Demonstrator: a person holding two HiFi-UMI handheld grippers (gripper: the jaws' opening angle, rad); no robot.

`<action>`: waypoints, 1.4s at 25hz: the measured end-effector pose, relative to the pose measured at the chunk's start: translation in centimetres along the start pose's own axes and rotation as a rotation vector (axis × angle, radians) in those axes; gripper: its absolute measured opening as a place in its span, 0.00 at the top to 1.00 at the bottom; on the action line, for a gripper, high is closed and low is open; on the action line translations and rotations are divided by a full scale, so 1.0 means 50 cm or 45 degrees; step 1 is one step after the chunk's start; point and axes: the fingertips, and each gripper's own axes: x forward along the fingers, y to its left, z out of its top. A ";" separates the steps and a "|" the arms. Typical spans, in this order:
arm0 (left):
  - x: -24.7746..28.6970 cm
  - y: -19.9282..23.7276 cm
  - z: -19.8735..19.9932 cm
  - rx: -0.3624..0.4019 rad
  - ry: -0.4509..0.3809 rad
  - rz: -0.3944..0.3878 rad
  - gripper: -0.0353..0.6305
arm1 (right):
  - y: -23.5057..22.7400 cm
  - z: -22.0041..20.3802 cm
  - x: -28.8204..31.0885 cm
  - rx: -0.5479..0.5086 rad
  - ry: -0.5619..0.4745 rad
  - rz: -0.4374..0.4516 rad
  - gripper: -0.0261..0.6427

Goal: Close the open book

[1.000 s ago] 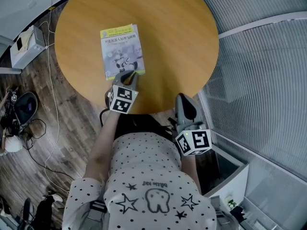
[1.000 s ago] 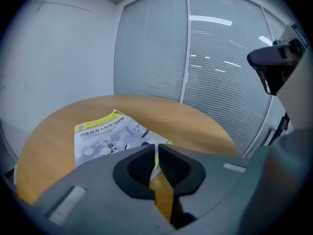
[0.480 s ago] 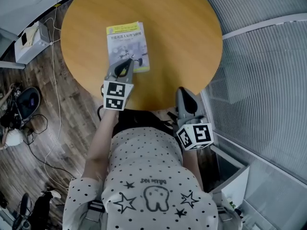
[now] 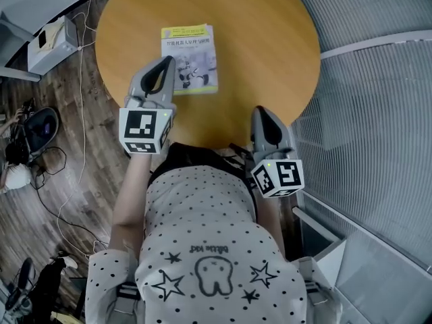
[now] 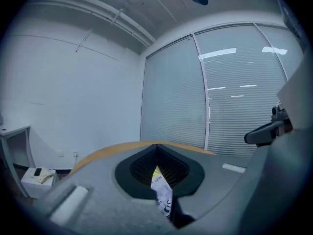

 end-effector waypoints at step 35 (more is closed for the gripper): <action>-0.351 0.068 0.126 -0.051 -0.160 0.305 0.93 | 0.053 0.102 -0.037 -0.082 -0.077 0.075 0.95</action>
